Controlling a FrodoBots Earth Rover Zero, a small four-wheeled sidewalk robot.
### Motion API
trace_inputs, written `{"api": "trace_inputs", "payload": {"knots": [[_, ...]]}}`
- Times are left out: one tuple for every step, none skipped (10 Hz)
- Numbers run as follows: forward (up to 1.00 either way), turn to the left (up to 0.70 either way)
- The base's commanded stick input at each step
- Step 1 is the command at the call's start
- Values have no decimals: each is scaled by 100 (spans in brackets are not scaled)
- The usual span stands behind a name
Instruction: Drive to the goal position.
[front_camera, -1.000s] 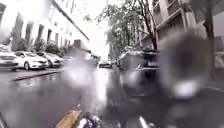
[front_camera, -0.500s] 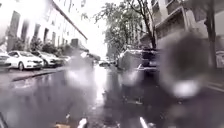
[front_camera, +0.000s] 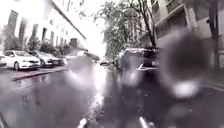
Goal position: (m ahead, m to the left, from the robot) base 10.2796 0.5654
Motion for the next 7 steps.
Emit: {"api": "trace_inputs", "payload": {"knots": [[70, 0], [70, 0], [70, 0], [70, 0], [70, 0], [70, 0], [70, 0]]}}
